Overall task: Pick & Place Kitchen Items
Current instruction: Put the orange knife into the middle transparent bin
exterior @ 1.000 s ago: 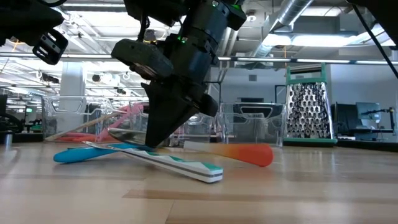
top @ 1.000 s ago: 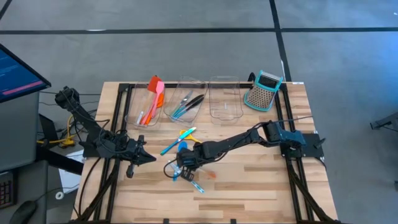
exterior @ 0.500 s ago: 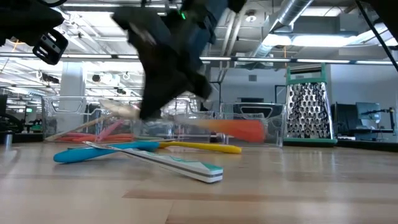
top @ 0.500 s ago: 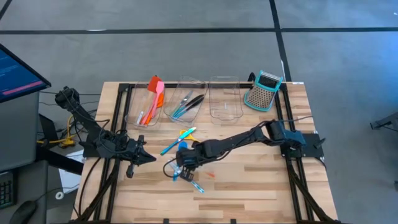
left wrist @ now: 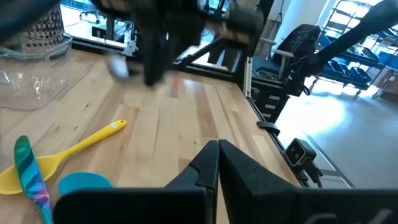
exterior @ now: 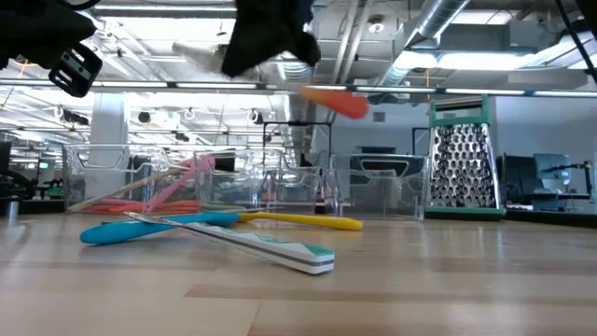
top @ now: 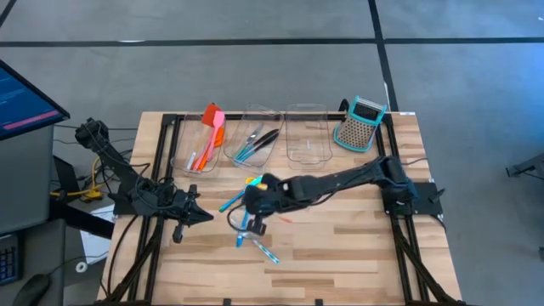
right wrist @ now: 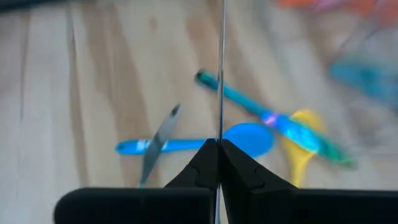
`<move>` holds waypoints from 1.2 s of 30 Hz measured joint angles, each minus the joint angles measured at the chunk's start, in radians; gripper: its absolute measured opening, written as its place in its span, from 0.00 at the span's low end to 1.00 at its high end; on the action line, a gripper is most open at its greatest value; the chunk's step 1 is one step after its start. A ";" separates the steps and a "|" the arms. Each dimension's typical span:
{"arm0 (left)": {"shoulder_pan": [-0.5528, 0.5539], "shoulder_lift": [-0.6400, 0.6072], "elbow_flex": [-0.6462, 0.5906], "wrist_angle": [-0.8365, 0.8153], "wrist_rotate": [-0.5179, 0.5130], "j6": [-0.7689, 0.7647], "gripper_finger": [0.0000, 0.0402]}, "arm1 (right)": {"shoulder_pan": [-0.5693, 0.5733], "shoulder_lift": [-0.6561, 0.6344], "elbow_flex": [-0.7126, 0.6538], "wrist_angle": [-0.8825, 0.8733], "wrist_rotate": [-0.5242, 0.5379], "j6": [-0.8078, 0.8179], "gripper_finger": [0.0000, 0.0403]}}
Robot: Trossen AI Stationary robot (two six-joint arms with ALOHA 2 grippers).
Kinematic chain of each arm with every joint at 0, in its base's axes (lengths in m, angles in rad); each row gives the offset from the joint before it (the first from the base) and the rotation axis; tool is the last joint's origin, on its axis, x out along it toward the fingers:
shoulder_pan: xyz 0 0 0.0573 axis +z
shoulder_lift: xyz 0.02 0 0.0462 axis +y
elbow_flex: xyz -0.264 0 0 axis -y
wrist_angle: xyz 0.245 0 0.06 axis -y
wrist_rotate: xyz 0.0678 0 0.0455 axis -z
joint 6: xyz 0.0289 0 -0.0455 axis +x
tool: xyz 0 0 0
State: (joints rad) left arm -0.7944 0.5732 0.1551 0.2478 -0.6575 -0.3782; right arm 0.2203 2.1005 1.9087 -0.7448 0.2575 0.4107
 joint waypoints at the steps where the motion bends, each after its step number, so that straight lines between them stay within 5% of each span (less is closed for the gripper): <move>1: 0.000 0.000 0.000 0.000 0.000 0.002 0.00 | -0.002 -0.017 0.000 0.002 0.020 -0.017 0.00; 7: 0.000 0.000 0.000 0.000 0.000 0.006 0.00 | 0.002 -0.113 -0.002 -0.011 0.162 -0.079 0.00; 15: 0.000 0.000 0.000 0.000 0.000 0.064 0.00 | -0.025 -0.230 -0.145 0.107 0.190 -0.108 0.00; 28: 0.009 0.000 0.000 0.003 -0.129 0.065 0.00 | -0.044 -0.452 -0.718 0.916 0.189 -0.206 0.00; 36: 0.106 0.026 0.000 0.099 -0.209 0.060 0.00 | -0.083 -0.520 -1.064 1.472 0.108 -0.291 0.00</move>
State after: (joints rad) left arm -0.6880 0.5987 0.1555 0.3472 -0.8661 -0.3177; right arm 0.1375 1.5806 0.8450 0.7272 0.3658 0.1200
